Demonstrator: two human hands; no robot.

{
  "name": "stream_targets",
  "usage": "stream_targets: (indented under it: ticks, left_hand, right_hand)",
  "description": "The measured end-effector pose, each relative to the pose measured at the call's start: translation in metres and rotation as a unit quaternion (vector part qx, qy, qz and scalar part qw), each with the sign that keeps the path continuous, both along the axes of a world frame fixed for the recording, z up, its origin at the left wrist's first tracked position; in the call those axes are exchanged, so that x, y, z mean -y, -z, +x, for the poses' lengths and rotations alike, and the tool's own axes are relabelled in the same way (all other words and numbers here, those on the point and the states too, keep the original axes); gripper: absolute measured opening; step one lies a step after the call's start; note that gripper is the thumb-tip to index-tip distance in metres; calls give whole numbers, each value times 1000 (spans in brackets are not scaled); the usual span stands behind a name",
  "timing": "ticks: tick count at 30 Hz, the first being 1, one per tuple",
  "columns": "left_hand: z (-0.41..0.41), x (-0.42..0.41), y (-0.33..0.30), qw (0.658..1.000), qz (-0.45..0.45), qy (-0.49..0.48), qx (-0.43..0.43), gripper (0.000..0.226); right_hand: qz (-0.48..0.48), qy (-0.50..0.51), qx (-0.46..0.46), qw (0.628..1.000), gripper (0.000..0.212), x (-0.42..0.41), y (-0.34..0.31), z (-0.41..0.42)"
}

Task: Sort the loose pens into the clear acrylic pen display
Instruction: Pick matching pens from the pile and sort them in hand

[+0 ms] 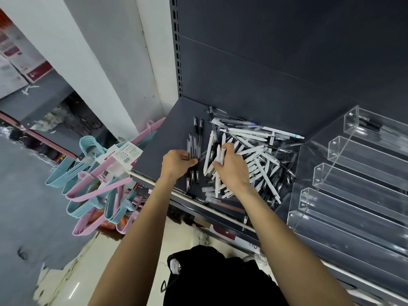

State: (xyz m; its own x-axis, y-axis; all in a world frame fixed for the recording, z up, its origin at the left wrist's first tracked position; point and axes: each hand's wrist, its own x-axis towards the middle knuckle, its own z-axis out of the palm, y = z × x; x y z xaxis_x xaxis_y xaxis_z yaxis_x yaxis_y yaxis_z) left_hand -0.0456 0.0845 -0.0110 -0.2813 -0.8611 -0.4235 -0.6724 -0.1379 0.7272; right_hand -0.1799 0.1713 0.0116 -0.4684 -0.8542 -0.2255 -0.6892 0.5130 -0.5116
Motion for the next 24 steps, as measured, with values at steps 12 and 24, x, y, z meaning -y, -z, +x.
stream_targets:
  ticks: [12, 24]
  left_hand:
    - [-21, -34, -52, 925, 179, 12, -334, 23]
    - [-38, -67, -58, 919, 175, 27, -353, 28]
  right_hand:
    - [-130, 94, 314, 936, 31, -25, -44, -30]
    - [-166, 49, 162, 972, 25, -26, -55, -39]
